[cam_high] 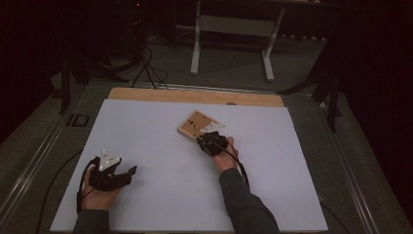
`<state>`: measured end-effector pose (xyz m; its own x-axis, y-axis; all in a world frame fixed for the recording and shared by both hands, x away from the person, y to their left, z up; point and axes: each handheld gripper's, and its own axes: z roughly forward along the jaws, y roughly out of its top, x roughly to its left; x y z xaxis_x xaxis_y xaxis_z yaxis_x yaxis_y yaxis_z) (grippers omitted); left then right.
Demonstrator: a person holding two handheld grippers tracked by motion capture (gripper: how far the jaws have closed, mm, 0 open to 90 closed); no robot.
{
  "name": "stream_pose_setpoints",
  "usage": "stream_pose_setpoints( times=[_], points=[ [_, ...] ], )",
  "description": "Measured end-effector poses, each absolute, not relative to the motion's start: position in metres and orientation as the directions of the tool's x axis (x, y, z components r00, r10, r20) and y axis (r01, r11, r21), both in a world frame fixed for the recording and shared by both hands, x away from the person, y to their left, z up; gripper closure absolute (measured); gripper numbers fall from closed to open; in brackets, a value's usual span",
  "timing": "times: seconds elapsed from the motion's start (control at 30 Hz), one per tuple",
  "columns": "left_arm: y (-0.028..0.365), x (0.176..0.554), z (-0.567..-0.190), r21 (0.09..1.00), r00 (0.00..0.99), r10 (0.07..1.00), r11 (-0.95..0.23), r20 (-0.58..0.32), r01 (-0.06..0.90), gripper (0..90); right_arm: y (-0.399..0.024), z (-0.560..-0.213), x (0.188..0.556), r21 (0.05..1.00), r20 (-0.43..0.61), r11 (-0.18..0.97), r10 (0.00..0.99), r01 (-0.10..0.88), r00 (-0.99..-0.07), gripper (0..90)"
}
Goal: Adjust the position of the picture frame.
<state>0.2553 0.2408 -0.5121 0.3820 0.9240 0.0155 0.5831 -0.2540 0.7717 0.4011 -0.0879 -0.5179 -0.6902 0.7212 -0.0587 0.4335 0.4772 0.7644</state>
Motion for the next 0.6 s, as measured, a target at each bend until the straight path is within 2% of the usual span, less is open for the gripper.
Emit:
stream_pose_setpoints(
  times=[0.6],
  points=[
    [0.239,0.256,-0.513,0.768,0.384,0.923,-0.261,0.021,0.585,35.3,-0.111,-0.516,0.358,0.753,-0.066,0.491,0.718,0.438,-0.692,81.0]
  ],
)
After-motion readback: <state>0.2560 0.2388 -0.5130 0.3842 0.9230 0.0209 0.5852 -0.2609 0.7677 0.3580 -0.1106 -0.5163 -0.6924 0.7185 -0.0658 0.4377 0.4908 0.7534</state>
